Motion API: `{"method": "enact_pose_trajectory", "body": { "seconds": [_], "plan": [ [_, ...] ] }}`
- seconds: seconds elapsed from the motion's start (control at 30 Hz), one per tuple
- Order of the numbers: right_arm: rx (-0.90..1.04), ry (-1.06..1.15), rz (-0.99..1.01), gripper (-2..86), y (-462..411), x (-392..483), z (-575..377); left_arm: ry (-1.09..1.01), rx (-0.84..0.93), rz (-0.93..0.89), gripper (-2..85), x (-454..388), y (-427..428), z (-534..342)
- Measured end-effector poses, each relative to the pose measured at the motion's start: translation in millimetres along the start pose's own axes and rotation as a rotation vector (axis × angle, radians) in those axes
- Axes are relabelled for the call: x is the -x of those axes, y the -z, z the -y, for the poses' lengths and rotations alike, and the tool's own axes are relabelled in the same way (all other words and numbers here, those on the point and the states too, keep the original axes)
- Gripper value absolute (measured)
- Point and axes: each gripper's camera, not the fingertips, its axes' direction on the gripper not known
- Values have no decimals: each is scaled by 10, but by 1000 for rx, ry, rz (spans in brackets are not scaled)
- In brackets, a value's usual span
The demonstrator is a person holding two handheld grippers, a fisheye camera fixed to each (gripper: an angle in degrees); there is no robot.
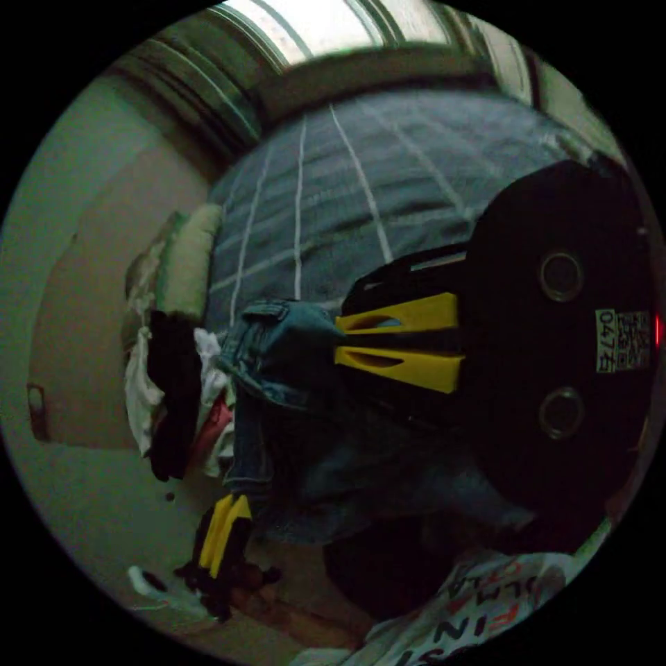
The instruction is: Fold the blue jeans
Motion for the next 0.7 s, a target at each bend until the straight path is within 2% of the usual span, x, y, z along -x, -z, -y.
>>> {"method": "enact_pose_trajectory", "body": {
  "seconds": [0.03, 0.1, 0.13, 0.2, 0.3, 0.37, 0.43, 0.5, 0.57, 0.63, 0.7],
  "plan": [
    [3, 74, -229, 5, 243, 47, -23, -42, -69, 27, 9, -153, 53, 63],
    [-28, 135, -513, 5, 538, 30, -47, -79, -182, 30, 5, -350, 129, 160],
    [-76, 127, -631, 5, 692, -56, -45, -83, -243, 29, 4, -450, 178, 227],
    [-169, 94, -713, 5, 832, -238, -14, -77, -317, 62, 3, -560, 255, 319],
    [-281, 45, -655, 8, 713, -528, 100, -39, -351, 166, 3, -579, 298, 467],
    [-257, 36, -502, 14, 387, -680, 191, 30, -305, 276, 4, -412, 157, 618],
    [-138, -80, -178, 26, -211, -895, 217, 74, -213, 343, 5, -219, -91, 751],
    [-82, -189, -68, 30, -510, -988, 62, 79, -98, 369, 6, -35, -402, 876],
    [-178, -305, -8, 32, -497, -1062, -266, 59, 82, 347, 8, 145, -858, 1002],
    [-275, -368, 30, 36, -221, -1114, -849, 47, 122, 383, 10, 181, -1032, 1044],
    [-296, -391, -19, 36, 89, -1116, -1422, 38, 127, 369, 14, 178, -1088, 1091]
  ]
}}
